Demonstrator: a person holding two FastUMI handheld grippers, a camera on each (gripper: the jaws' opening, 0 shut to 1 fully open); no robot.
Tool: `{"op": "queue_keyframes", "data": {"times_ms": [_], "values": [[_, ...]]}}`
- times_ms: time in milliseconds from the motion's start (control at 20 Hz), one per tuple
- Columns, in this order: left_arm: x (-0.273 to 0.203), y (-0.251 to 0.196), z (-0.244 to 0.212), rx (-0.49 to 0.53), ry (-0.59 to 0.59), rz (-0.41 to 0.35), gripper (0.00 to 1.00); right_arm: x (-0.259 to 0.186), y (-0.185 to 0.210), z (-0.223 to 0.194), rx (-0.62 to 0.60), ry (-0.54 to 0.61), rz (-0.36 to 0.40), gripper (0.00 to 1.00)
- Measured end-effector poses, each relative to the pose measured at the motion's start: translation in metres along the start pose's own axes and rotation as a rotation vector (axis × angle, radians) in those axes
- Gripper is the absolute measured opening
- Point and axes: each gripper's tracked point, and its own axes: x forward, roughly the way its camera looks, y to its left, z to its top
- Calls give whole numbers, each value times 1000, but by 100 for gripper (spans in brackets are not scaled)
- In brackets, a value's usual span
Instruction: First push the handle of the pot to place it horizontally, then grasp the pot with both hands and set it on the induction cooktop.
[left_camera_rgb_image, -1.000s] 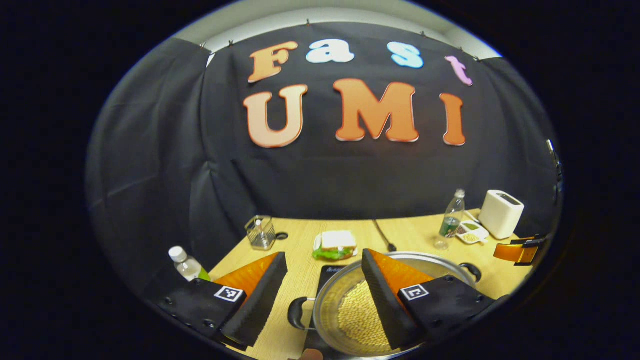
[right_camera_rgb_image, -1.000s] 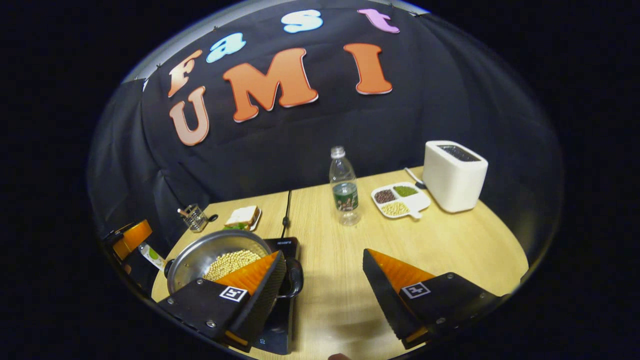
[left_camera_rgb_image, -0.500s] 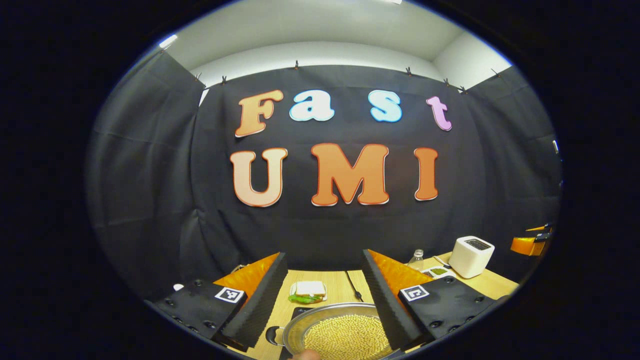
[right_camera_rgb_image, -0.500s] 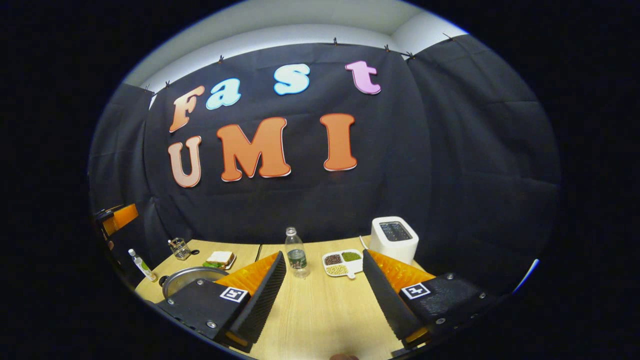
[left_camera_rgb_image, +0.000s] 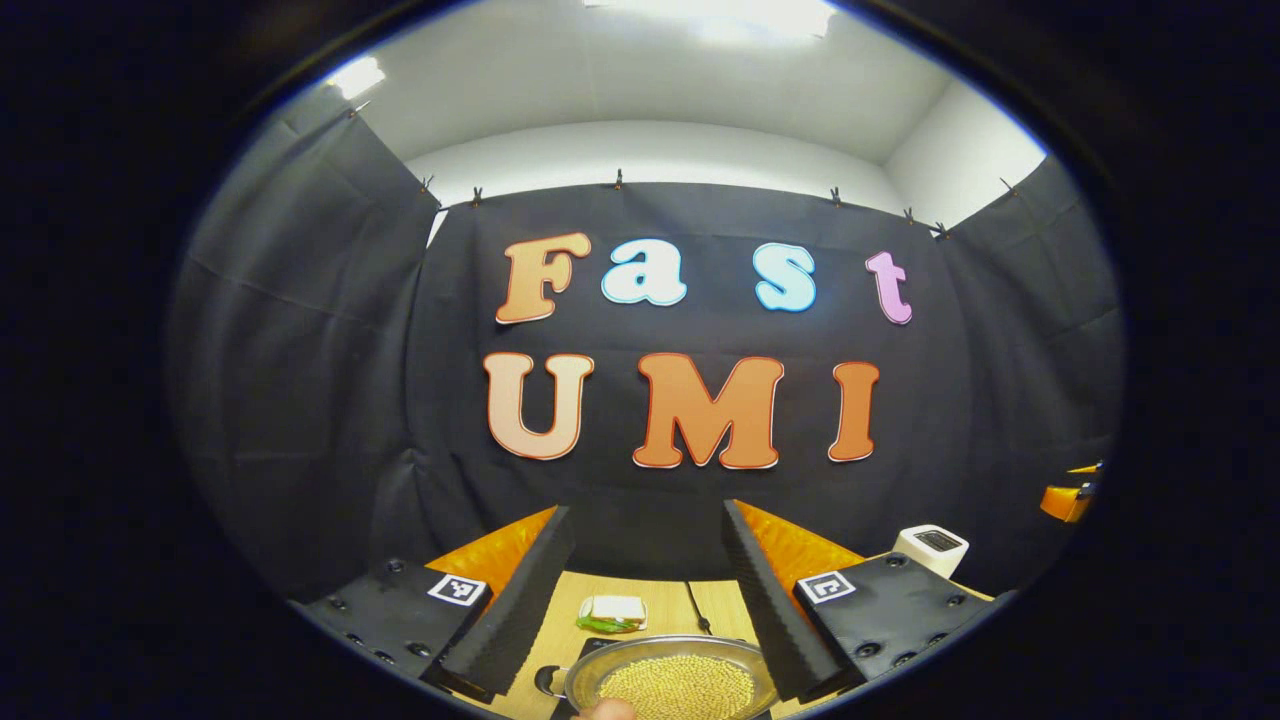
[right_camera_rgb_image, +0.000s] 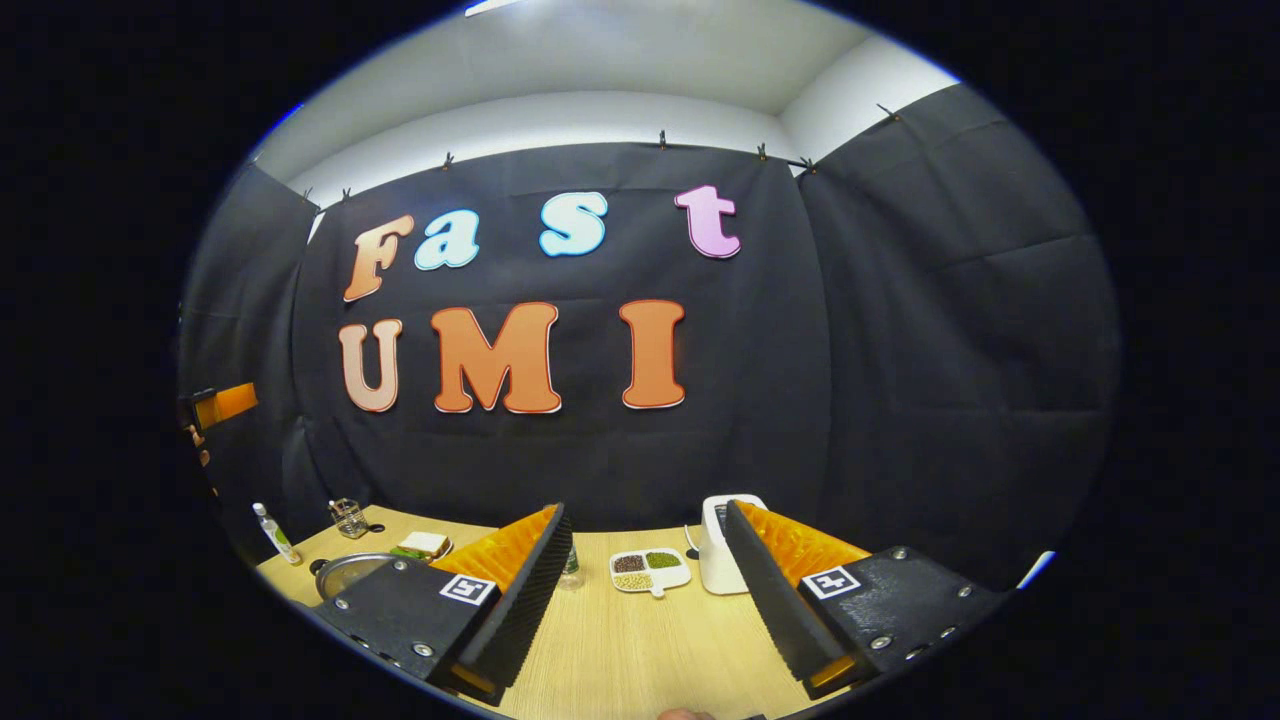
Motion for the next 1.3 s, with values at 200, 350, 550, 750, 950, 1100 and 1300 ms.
{"op": "queue_keyframes", "data": {"times_ms": [200,350,550,750,950,1100,1300], "values": [[-9,-11,7,-12,-12,-25,99,-10,-5,8,-6,-28,-6,96],[-11,-13,5,-18,-2,-34,99,-16,-6,8,-16,-29,-12,100],[-13,-13,2,-24,10,-37,99,-21,-7,9,-25,-35,-19,96],[-14,-13,5,-17,4,-38,99,-23,-6,9,-18,-34,-19,96],[-19,-14,10,-12,-10,-43,99,-25,-5,9,-17,-38,-21,96],[-20,-15,12,-9,-18,-46,98,-27,-3,10,-17,-44,-19,96],[-24,-16,15,-4,-26,-52,99,-29,-2,10,-21,-47,-22,96]]}}
